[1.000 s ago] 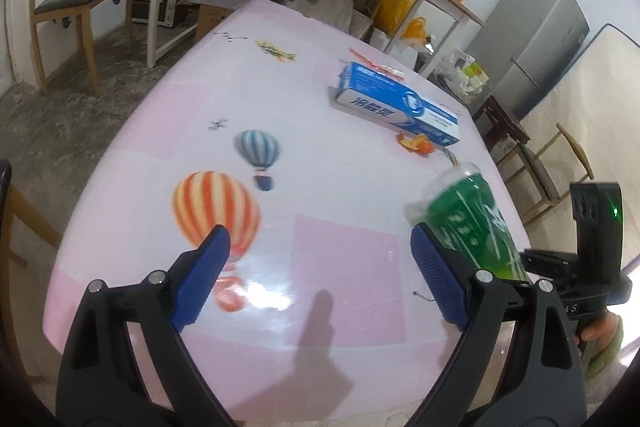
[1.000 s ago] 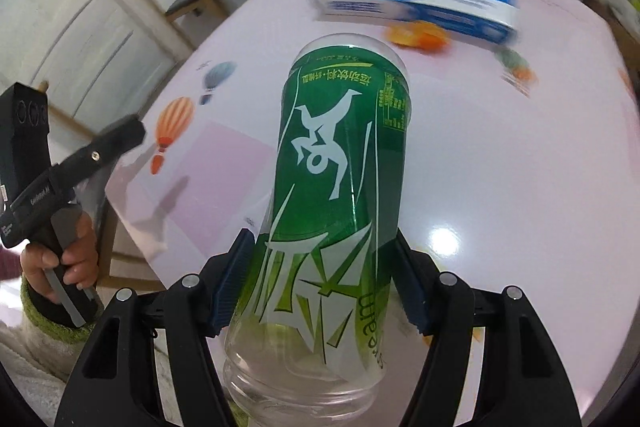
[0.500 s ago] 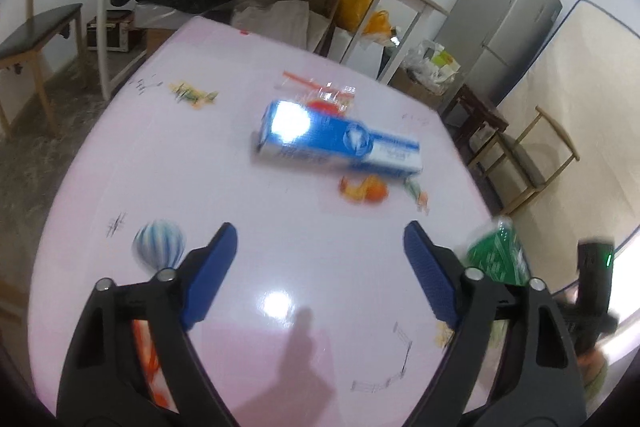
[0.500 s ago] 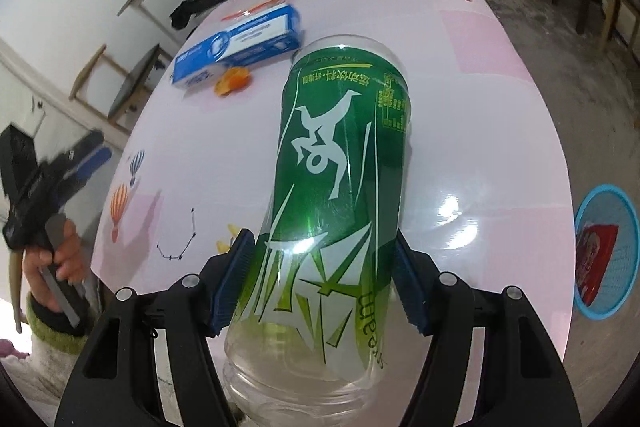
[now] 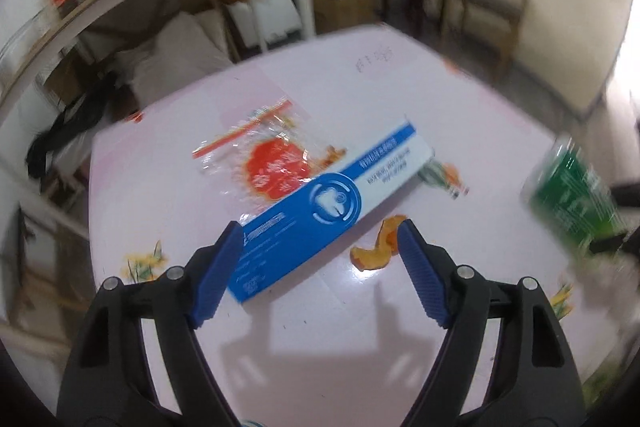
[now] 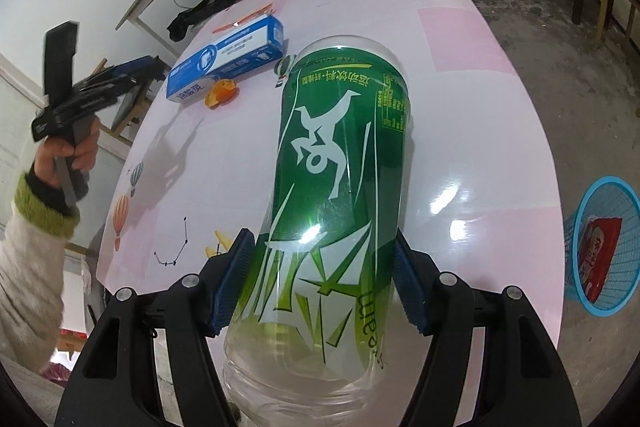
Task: Collect trash
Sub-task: 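Grasp the blue-white toothpaste box with the left gripper while the right holds the bottle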
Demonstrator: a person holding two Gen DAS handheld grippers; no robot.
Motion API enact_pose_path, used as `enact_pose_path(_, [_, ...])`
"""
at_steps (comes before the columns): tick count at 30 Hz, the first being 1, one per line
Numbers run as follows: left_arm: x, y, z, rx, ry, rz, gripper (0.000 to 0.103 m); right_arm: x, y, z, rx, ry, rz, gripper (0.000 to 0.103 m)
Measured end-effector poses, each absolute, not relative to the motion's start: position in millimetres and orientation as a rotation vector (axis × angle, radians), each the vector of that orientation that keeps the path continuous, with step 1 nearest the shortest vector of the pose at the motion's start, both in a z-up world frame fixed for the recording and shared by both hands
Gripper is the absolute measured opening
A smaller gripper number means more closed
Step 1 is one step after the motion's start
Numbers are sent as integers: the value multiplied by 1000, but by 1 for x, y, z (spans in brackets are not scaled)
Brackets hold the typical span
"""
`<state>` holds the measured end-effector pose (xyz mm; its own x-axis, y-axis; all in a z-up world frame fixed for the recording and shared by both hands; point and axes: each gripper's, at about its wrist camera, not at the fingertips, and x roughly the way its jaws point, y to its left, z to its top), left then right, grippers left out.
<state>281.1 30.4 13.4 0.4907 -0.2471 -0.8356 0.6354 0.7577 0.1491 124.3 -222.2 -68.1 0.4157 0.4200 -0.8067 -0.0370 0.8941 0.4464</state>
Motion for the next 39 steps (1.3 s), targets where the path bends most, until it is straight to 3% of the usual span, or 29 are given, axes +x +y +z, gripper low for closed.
enact_pose_path(9, [305,3,-11,673,970,-598,74,126,-223,-68,392,1110,295,65])
enact_pose_path(22, [310,-18,-26,900,1019,-626,57,126,-226,-70,412,1103,314,65])
enact_pose_path(32, [286,-20,-21,949,963,-658,50,125,-225,-73,418,1109,321,63])
enact_pose_path(39, [280,-13,12,761,949,-684,48,127,-226,-73,419,1106,321,63])
